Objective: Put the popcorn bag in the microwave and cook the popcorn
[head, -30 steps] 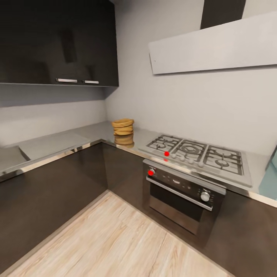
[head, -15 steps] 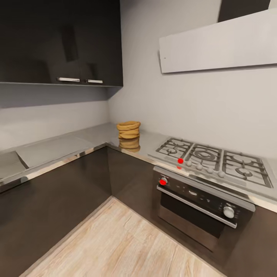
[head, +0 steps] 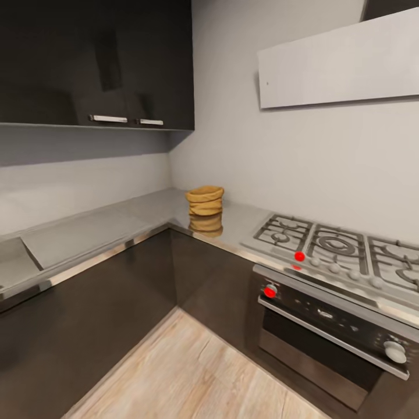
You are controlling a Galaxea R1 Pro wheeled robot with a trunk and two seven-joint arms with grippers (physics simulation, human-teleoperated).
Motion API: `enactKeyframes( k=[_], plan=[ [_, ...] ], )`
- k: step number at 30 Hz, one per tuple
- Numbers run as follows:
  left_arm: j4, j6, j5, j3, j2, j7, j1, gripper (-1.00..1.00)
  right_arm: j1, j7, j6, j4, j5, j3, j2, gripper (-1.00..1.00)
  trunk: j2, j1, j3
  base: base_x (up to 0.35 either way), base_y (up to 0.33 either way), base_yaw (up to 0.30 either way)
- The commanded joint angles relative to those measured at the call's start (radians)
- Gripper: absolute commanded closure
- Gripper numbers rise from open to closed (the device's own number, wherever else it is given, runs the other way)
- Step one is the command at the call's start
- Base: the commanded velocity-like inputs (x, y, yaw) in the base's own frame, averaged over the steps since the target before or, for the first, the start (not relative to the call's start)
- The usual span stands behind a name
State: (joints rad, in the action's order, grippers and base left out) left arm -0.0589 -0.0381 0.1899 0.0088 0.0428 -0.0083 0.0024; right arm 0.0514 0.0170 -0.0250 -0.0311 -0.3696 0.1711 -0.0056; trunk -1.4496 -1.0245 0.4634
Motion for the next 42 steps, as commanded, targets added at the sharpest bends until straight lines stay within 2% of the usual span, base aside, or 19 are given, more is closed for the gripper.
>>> enactKeyframes(
  k=[1,24,42],
  plan=[
    [-0.001,-0.002,0.006,0.000,0.000,-0.001,0.000,-1.00,0.002,0.003,-0.003,-0.003,-0.008,0.008,-0.001,-1.00,0.000,-0.001,0.001,0.290,0.162,0.000],
    [-0.001,-0.002,0.006,0.000,0.000,-0.001,0.000,-1.00,0.001,0.003,0.000,-0.003,-0.008,0.009,-0.003,-1.00,0.000,-0.001,0.001,0.293,0.116,0.000],
    [-0.001,-0.002,0.008,0.000,0.000,-0.001,0.001,-1.00,0.001,-0.004,-0.010,-0.003,-0.003,0.010,-0.009,-1.00,0.000,-0.001,0.001,0.287,0.003,0.000]
  ],
)
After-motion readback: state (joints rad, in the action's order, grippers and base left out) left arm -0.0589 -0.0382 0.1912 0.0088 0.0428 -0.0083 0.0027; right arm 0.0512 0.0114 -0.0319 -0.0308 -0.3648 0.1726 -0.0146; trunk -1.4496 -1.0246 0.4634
